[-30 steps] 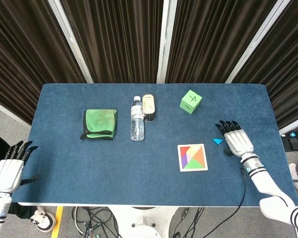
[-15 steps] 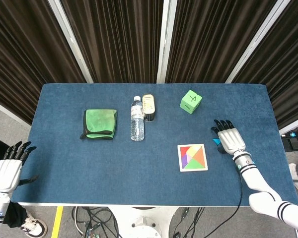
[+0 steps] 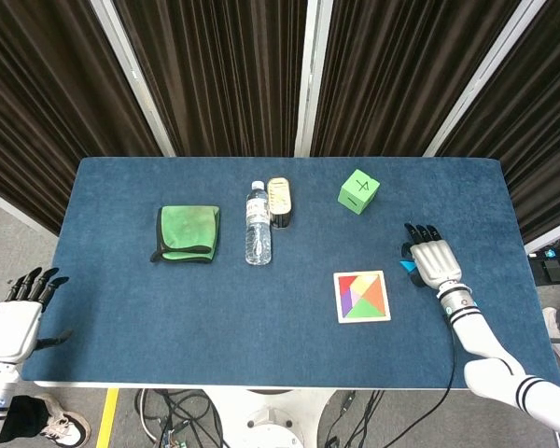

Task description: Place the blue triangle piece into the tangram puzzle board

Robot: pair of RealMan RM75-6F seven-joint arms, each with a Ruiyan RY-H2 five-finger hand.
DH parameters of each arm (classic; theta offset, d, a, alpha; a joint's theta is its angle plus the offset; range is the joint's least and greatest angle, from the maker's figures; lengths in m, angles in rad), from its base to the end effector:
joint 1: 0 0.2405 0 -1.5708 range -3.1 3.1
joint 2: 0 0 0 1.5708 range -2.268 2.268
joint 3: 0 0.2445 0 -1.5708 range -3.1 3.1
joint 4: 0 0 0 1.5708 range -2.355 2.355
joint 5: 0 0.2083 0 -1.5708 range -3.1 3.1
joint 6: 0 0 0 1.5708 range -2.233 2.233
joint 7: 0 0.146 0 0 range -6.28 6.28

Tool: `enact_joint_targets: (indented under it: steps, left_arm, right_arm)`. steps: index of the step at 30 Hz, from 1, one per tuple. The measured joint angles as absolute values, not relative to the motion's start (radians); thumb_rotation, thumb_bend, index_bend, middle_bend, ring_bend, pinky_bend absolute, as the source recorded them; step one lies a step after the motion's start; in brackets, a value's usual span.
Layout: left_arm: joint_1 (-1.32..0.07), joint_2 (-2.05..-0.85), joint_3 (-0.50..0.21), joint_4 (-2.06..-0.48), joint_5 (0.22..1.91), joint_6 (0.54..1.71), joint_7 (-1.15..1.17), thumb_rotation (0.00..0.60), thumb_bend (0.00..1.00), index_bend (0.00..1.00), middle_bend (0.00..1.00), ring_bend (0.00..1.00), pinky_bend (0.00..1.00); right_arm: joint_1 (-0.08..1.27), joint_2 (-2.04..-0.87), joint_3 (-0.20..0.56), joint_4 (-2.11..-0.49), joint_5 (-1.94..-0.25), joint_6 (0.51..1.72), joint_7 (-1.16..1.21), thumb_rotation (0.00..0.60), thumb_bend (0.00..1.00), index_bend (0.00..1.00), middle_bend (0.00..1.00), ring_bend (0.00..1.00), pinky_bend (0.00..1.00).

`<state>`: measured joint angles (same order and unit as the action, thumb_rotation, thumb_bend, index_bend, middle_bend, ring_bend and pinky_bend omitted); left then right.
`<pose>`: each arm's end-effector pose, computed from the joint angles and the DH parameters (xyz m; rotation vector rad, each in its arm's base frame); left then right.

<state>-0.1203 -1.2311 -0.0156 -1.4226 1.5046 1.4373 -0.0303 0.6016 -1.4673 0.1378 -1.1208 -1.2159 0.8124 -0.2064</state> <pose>-0.3247 0.1882 0.1274 -1.4565 -0.9026 -0.8457 -0.2827 -0.3571 0.0385 1.7672 -0.8767 0.5452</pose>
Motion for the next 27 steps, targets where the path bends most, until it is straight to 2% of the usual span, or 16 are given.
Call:
enact_joint_targets:
  steps: [27]
  left_arm:
    - [-0.118, -1.234, -0.011, -1.413, 1.501, 1.427, -0.039, 0.600, 0.04, 0.17, 0.10, 0.01, 0.11]
  right_arm:
    - [0.614, -1.477, 0.131, -1.113, -1.171, 0.804, -0.225, 0.600, 0.14, 0.53, 0.00, 0.00, 0.00]
